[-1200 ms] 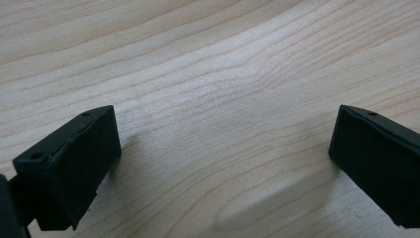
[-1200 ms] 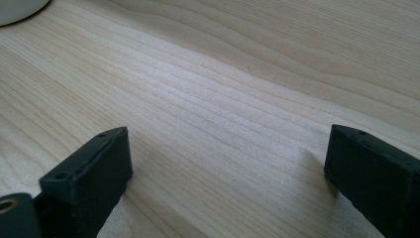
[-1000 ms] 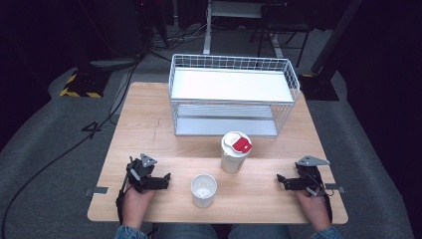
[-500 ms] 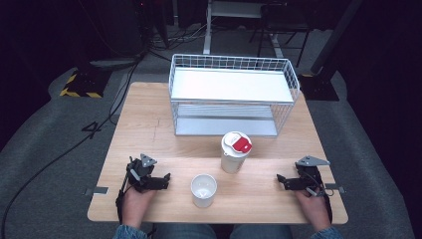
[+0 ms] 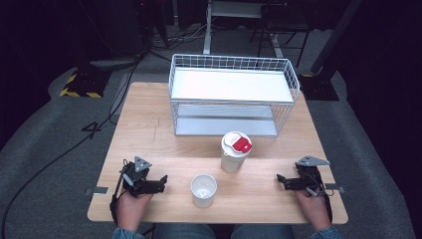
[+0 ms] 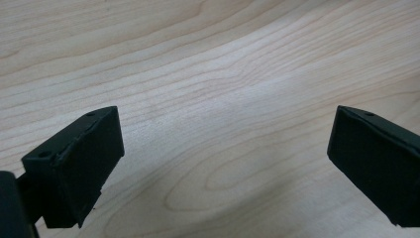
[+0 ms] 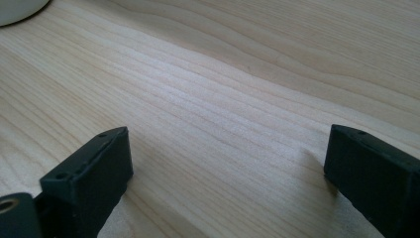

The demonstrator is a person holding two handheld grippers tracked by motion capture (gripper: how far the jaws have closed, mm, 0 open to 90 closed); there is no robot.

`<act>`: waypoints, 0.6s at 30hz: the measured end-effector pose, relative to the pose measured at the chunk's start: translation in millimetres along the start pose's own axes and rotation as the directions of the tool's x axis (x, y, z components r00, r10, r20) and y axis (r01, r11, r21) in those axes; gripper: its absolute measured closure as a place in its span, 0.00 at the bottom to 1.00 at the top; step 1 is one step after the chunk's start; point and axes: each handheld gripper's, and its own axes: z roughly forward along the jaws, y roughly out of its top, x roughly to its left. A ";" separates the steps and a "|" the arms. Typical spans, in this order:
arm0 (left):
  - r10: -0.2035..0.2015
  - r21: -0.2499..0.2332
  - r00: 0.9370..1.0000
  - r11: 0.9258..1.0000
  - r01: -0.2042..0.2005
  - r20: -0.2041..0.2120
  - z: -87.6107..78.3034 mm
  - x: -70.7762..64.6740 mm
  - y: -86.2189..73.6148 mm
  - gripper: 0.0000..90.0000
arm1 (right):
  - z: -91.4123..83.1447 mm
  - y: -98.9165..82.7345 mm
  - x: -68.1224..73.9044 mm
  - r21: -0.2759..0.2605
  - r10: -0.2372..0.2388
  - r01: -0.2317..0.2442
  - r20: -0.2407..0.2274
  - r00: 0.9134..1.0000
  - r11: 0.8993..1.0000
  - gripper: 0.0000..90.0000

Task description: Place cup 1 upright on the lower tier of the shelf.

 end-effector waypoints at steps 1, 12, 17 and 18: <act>-0.002 -0.010 1.000 1.000 0.002 0.006 -3.4 -0.1 0.0 0.02 | 0.0 0.0 -0.1 0.000 -0.001 0.001 0.000 1.000 1.000 0.05; 0.024 -0.131 0.998 0.991 -0.016 0.063 -40.0 -14.3 6.3 0.03 | 0.0 0.0 -0.1 0.000 -0.001 0.001 0.000 1.000 1.000 0.05; 0.018 -0.197 0.993 0.980 0.006 0.119 -49.4 -18.1 8.0 0.03 | 0.0 0.0 0.0 0.000 -0.001 0.001 0.000 1.000 1.000 0.05; 0.015 -0.215 0.992 0.976 0.013 0.129 -51.5 -18.9 8.4 0.03 | 0.0 0.0 0.0 0.000 -0.001 0.001 0.000 1.000 1.000 0.05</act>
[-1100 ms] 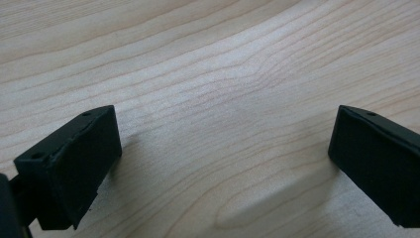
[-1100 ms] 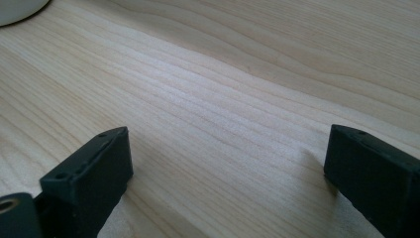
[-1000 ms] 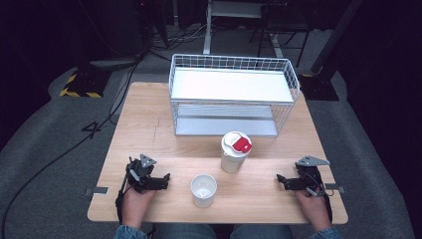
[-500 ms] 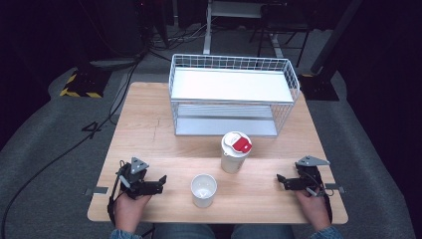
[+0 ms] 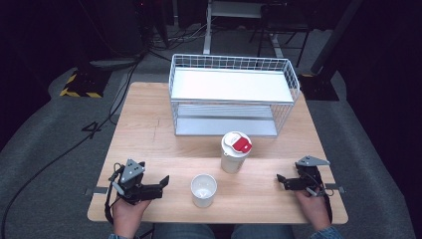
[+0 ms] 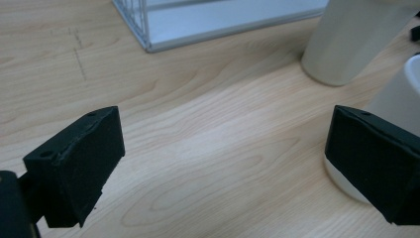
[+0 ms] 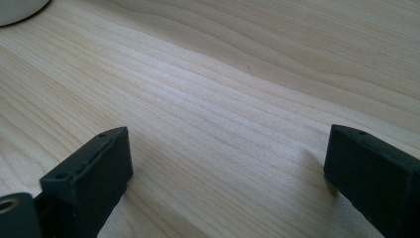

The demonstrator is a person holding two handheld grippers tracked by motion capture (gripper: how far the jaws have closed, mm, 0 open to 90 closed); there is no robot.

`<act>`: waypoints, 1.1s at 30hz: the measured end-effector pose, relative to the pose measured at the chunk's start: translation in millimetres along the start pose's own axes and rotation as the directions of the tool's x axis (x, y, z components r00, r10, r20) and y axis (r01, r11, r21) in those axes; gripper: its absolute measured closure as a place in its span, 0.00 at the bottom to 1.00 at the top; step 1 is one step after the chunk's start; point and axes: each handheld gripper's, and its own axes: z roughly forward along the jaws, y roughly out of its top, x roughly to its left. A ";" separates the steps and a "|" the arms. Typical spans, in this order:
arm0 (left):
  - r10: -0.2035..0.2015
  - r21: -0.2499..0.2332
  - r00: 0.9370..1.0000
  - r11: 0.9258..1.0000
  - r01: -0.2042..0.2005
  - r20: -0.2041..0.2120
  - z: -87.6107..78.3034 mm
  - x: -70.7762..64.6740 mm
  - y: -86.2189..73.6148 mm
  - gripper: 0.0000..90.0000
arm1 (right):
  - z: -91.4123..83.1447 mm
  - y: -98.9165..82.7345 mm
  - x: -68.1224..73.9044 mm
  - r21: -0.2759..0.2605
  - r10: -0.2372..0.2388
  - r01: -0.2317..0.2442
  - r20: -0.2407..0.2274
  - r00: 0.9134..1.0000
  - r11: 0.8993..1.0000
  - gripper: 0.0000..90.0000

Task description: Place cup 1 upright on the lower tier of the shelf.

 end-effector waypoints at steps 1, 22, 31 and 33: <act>-0.001 -0.012 1.000 1.000 0.001 0.010 -1.2 -0.8 0.6 0.03 | 0.0 0.0 0.0 0.000 0.000 0.000 0.000 1.000 1.000 0.05; 0.104 -0.066 0.984 0.993 -0.095 0.146 -8.0 -50.4 4.9 0.03 | 0.0 0.0 0.0 0.000 0.001 -0.001 0.000 1.000 1.000 0.05; 0.135 -0.062 0.967 0.990 -0.125 0.214 1.0 -71.0 3.8 0.01 | 0.0 0.0 0.0 0.000 0.001 -0.001 0.000 1.000 1.000 0.05; 0.135 -0.069 0.961 0.990 -0.122 0.242 2.8 -72.7 3.7 0.01 | 0.0 0.0 0.0 0.000 0.000 0.000 0.000 1.000 1.000 0.05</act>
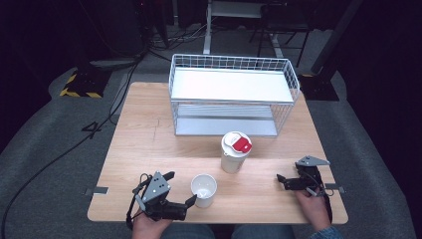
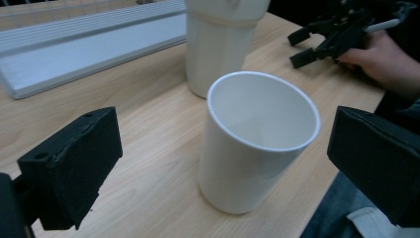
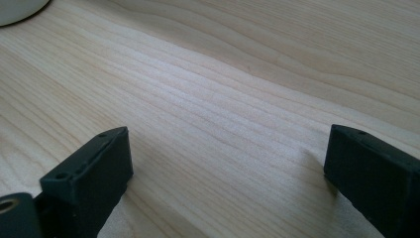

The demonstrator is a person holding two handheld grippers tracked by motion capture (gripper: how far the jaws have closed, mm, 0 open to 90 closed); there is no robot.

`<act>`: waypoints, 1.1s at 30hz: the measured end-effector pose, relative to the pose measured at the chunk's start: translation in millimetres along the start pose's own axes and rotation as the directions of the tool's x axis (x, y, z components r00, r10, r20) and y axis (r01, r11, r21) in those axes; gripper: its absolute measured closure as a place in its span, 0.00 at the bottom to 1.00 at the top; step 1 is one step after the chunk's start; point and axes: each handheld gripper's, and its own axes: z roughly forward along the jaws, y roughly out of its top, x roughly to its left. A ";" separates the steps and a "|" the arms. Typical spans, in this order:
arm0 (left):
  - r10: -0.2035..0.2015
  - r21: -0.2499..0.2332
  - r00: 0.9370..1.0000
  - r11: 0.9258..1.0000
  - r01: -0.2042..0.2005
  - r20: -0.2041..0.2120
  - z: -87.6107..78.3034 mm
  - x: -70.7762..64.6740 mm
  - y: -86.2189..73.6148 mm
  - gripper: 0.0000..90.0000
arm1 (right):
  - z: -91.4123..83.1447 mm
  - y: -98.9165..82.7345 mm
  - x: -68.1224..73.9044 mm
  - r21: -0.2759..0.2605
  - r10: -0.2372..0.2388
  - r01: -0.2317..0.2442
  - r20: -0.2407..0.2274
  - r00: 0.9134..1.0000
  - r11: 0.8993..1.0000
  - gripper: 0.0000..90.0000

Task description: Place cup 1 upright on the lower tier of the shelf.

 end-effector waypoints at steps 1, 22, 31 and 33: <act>-0.006 -0.006 1.000 1.000 0.006 0.014 1.0 -0.6 -0.3 0.01 | 0.0 0.0 0.0 0.000 0.000 0.000 0.000 1.000 1.000 0.05; 0.043 0.025 0.999 0.999 -0.043 0.023 38.5 -23.0 -12.1 0.00 | -0.2 -0.1 0.2 -0.001 -0.001 0.001 -0.002 1.000 1.000 0.06; 0.044 0.058 0.999 0.997 -0.043 -0.001 50.6 -23.7 -19.3 0.01 | -0.3 -0.1 0.2 -0.003 -0.003 0.003 -0.003 1.000 1.000 0.06; 0.038 0.062 0.999 0.997 -0.037 -0.011 53.9 -22.4 -21.5 0.01 | -0.3 -0.1 0.2 -0.002 -0.003 0.003 -0.003 1.000 1.000 0.07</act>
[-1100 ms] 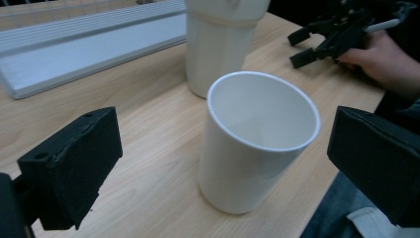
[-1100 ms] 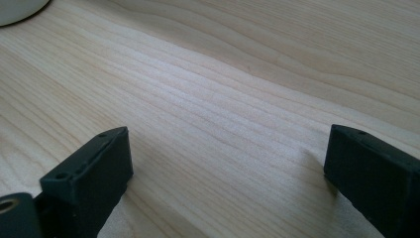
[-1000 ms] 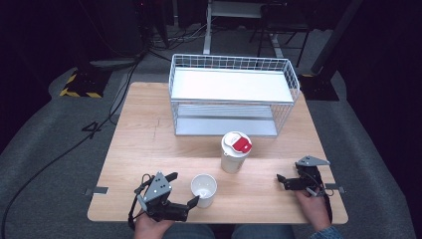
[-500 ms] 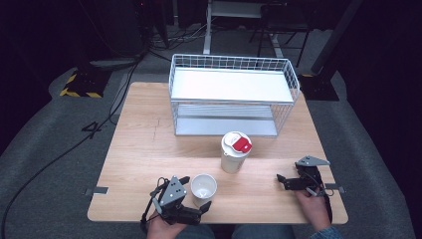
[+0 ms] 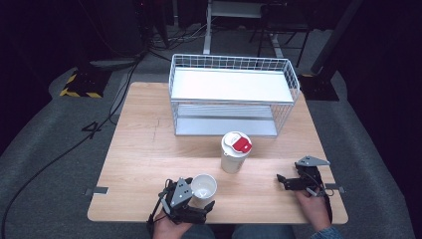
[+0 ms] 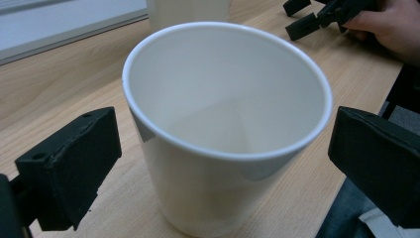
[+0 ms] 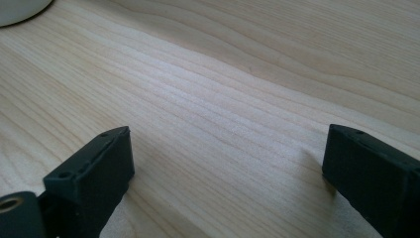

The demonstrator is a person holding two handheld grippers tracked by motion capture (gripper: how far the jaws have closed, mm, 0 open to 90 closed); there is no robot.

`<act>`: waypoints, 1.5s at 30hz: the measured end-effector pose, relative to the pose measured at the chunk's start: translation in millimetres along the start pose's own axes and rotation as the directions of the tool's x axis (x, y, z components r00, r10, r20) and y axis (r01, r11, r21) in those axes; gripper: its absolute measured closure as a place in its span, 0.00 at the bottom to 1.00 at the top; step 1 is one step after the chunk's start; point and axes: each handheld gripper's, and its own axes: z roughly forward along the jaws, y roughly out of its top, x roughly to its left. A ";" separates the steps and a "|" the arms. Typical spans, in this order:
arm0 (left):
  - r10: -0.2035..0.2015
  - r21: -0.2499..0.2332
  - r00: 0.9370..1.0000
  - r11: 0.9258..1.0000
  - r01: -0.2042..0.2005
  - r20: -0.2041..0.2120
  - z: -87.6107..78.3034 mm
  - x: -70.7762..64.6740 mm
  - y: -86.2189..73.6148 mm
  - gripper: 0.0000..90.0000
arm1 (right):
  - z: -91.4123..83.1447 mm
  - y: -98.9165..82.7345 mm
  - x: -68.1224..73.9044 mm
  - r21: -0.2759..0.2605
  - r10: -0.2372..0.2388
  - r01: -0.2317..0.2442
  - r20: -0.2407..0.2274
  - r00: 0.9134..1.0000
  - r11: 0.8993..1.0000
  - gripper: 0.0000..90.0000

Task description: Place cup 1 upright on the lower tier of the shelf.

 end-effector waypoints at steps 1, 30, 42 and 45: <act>0.001 0.002 1.000 1.000 -0.001 -0.003 0.7 0.5 -0.5 0.01 | 0.0 0.0 0.0 0.000 0.000 0.000 0.000 1.000 1.000 0.07; 0.024 0.069 0.999 0.997 -0.022 -0.029 18.1 0.7 -11.5 0.24 | -0.1 0.0 0.0 0.000 -0.001 0.001 -0.001 1.000 1.000 0.07; 0.043 0.073 0.998 0.997 -0.040 -0.038 17.4 0.1 -11.2 0.25 | -0.1 0.0 0.0 0.000 -0.001 0.001 -0.001 1.000 1.000 0.07; 0.043 0.077 0.998 0.996 -0.040 -0.039 17.3 -0.5 -11.0 0.25 | -0.1 0.0 0.0 0.000 -0.001 0.001 -0.001 1.000 1.000 0.07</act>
